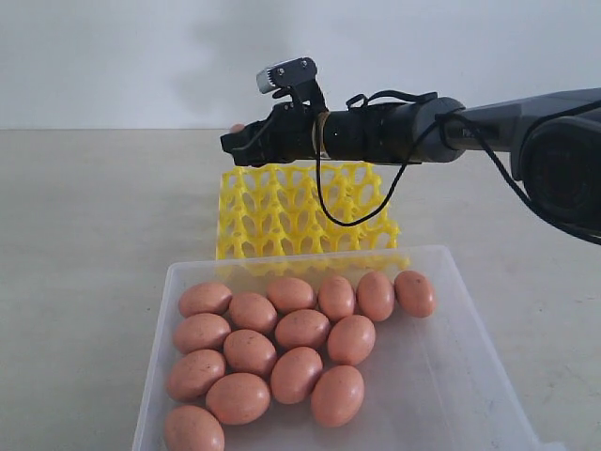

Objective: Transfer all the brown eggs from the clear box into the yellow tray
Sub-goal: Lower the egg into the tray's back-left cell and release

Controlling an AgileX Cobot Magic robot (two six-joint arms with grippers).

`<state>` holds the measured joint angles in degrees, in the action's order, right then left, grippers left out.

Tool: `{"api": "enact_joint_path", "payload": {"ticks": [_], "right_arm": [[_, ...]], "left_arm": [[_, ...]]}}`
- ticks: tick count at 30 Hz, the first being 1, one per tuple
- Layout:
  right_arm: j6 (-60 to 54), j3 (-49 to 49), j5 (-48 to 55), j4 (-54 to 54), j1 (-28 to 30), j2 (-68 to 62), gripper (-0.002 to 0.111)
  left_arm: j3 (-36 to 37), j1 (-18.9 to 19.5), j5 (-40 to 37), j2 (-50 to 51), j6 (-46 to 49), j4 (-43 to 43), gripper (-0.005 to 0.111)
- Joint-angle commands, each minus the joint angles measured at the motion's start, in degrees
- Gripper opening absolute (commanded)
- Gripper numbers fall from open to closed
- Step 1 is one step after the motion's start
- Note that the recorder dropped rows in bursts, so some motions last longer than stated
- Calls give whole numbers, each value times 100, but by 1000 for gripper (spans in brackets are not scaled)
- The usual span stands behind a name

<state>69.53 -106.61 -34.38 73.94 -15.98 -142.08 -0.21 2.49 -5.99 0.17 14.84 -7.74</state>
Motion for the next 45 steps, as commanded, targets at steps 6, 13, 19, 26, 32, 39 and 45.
{"api": "enact_joint_path", "payload": {"ticks": [6, 13, 19, 26, 32, 39, 45], "right_arm": [[786, -28, 227, 1466, 53, 27, 0], [587, -28, 630, 1466, 62, 27, 0], [551, -28, 639, 1466, 62, -65, 0], [410, -28, 516, 1466, 62, -125, 33], [289, -28, 516, 1466, 62, -125, 49], [79, -28, 527, 1466, 62, 67, 51], [340, -28, 527, 1477, 62, 484, 51]], "left_arm": [[21, -37, 43, -17, 16, -16, 4], [21, -37, 43, -17, 16, -16, 4], [21, -37, 43, -17, 16, -16, 4], [21, -37, 43, -17, 16, -16, 4], [21, -37, 43, -17, 16, -16, 4], [21, -37, 38, -17, 16, -16, 4], [21, -37, 38, -17, 16, -16, 4]]}}
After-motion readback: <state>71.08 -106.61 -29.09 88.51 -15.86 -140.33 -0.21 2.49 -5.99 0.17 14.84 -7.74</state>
